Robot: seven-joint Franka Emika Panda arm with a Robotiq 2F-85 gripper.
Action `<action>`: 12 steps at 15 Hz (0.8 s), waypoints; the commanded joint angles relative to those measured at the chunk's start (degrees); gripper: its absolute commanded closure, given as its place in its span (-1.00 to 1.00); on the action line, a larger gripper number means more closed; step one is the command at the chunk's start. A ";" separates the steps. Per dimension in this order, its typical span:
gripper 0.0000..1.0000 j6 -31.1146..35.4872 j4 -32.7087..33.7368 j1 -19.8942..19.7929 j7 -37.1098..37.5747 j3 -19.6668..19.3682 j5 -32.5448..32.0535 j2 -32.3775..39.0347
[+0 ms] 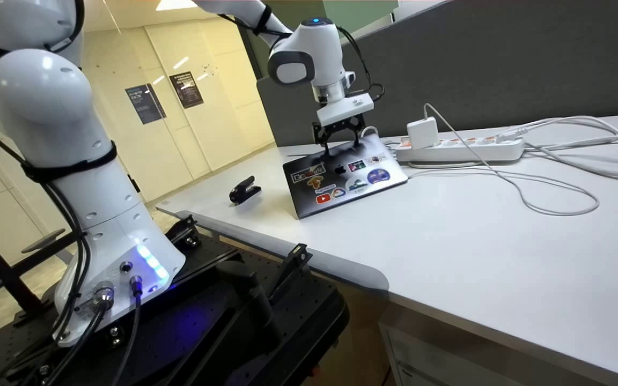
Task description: Close the silver laptop fully
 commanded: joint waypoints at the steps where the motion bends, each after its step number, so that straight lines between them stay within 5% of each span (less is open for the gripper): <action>1: -1.00 1.61 3.34 -4.66 3.85 6.36 -5.85 3.08; 12: -1.00 6.45 5.52 -11.19 19.65 16.05 -26.47 9.28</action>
